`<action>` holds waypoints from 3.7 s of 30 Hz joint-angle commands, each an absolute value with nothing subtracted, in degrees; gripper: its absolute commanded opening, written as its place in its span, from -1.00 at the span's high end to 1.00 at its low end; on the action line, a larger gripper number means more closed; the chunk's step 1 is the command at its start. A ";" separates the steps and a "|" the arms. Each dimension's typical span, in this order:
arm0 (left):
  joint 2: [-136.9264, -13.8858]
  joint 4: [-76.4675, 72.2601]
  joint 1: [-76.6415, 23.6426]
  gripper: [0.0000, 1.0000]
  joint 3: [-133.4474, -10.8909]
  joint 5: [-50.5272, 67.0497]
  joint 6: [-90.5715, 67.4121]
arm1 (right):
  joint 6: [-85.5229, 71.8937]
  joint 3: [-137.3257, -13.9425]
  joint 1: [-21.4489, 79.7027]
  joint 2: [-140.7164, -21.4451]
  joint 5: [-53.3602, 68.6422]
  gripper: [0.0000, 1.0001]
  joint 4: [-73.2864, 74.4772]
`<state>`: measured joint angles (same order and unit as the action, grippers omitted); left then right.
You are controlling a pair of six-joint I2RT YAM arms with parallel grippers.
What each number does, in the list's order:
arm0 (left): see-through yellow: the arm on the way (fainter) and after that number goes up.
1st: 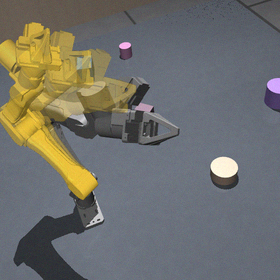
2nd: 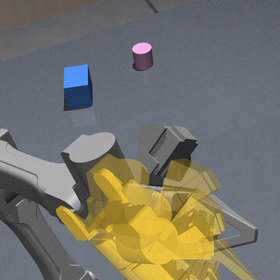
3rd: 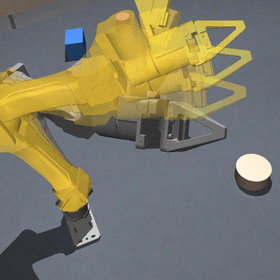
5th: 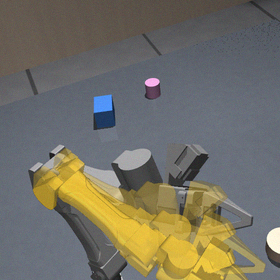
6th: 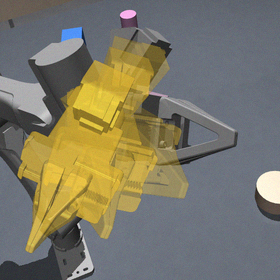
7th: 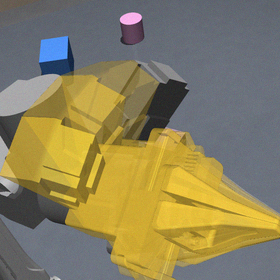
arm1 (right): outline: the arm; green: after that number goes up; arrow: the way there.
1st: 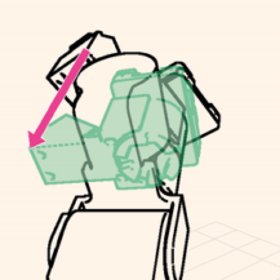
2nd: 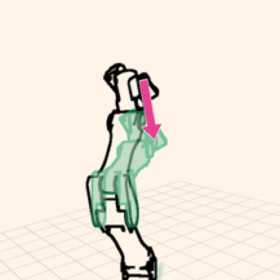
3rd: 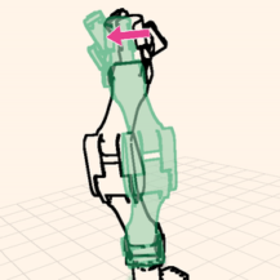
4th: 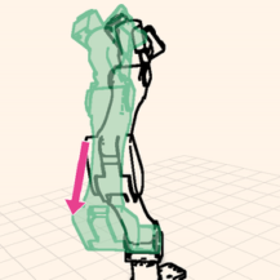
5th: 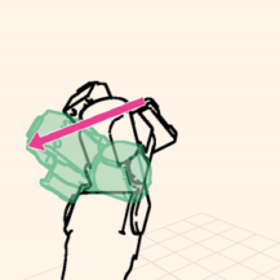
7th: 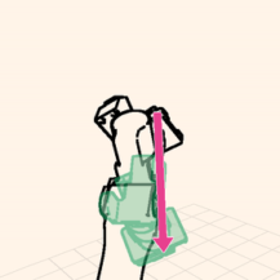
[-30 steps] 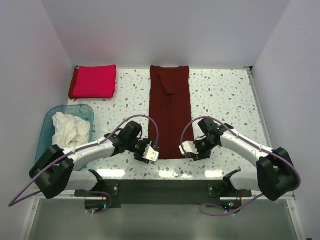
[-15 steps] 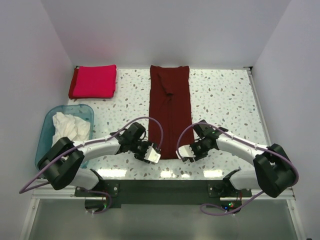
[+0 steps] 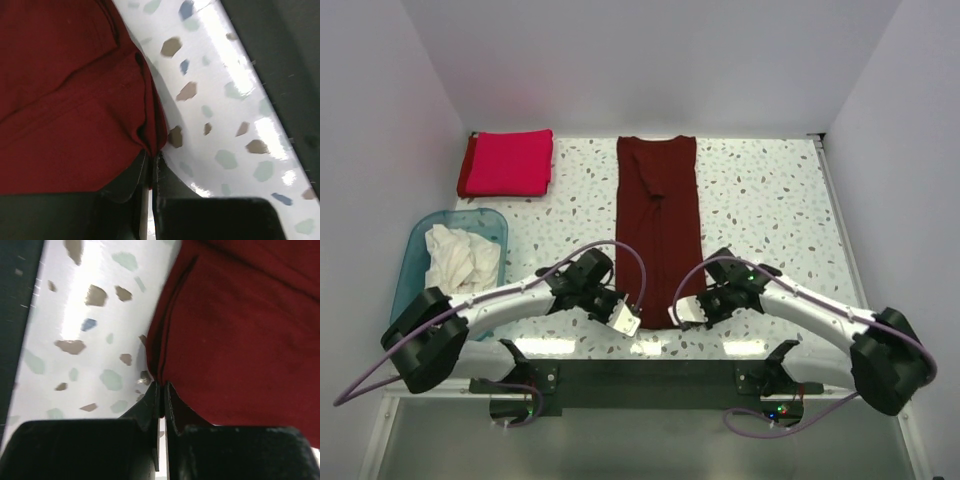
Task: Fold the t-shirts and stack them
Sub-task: Fold the tshirt
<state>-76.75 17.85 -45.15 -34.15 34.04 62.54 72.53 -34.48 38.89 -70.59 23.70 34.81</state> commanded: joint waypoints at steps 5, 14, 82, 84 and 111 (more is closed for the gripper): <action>-66.63 31.54 -48.17 1.00 -38.05 40.96 58.37 | 62.42 -36.91 40.87 -56.78 31.29 1.00 45.35; -76.79 31.83 -32.71 1.00 -49.47 42.19 63.80 | 67.30 -50.08 30.95 -71.43 33.92 1.00 42.01; -123.04 8.36 -15.12 0.73 -90.96 35.96 59.16 | 67.42 -94.04 14.94 -121.37 25.06 1.00 18.81; -123.66 6.34 -15.12 0.41 -91.49 34.73 57.06 | 66.54 -94.31 14.94 -121.73 23.30 0.52 16.98; -110.65 -4.90 -14.77 0.03 -66.64 55.45 -8.74 | 22.95 -94.05 15.21 -122.60 47.37 0.50 46.07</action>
<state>-112.60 4.38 -15.14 -69.65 50.63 4.97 30.79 -96.12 15.92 -121.67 42.72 47.03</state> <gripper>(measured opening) 0.491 0.253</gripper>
